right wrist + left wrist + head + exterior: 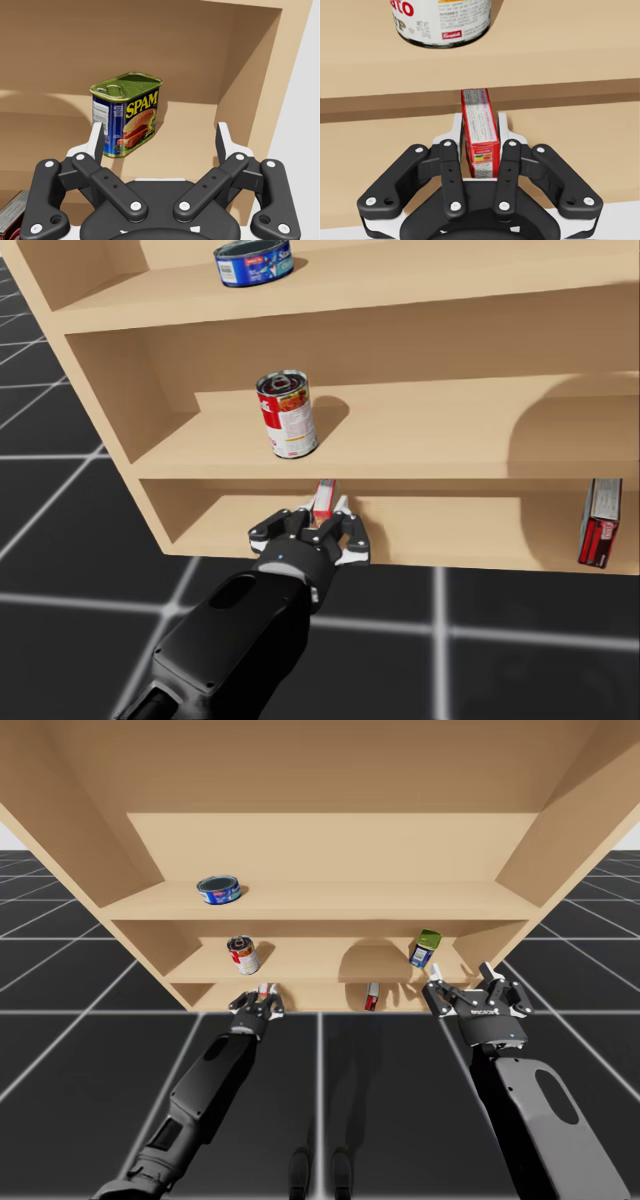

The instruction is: Look through the shelves, find the gelatin box, and take it.

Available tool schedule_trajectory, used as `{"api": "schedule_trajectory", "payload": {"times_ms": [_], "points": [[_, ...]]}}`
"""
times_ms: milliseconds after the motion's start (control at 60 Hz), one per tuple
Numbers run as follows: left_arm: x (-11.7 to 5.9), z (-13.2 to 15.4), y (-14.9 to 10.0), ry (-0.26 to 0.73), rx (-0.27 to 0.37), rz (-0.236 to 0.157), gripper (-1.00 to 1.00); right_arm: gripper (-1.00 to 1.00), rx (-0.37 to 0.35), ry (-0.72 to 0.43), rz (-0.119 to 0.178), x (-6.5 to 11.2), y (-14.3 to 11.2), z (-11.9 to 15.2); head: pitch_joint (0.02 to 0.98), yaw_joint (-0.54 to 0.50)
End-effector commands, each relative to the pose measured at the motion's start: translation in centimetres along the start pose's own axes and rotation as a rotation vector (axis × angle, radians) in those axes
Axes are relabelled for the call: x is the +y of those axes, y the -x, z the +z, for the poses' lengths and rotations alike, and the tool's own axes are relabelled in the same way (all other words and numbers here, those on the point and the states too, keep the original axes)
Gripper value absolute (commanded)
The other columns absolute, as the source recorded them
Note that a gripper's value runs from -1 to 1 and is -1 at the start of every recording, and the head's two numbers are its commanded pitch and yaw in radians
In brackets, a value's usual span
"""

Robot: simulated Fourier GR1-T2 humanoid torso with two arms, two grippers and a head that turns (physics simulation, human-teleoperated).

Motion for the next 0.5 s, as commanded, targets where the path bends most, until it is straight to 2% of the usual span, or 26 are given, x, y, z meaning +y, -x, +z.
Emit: {"api": "schedule_trajectory", "payload": {"times_ms": [17,167,317,383,500], "points": [[-0.2,-0.6,1.0,0.021,0.040,0.003,0.94,-1.00,0.001,-0.001,-0.002,-0.1,0.0,0.0,0.691,0.24],[-0.5,0.0,0.8,0.040,0.038,-0.005,1.00,-1.00,-0.001,0.001,-0.004,-0.2,-0.1,0.0,0.688,0.24],[-0.5,1.5,-0.4,0.047,-0.007,-0.024,1.00,-1.00,-0.001,0.001,-0.004,-0.2,-0.1,0.0,0.686,0.24],[-0.2,2.5,-0.9,0.046,-0.008,-0.048,1.00,-1.00,-0.001,0.003,-0.005,-0.2,-0.1,0.0,0.686,0.24],[0.7,4.4,-1.6,0.050,-0.007,-0.053,1.00,-1.00,-0.002,0.001,-0.006,-0.2,-0.1,0.0,0.684,0.24]]}}
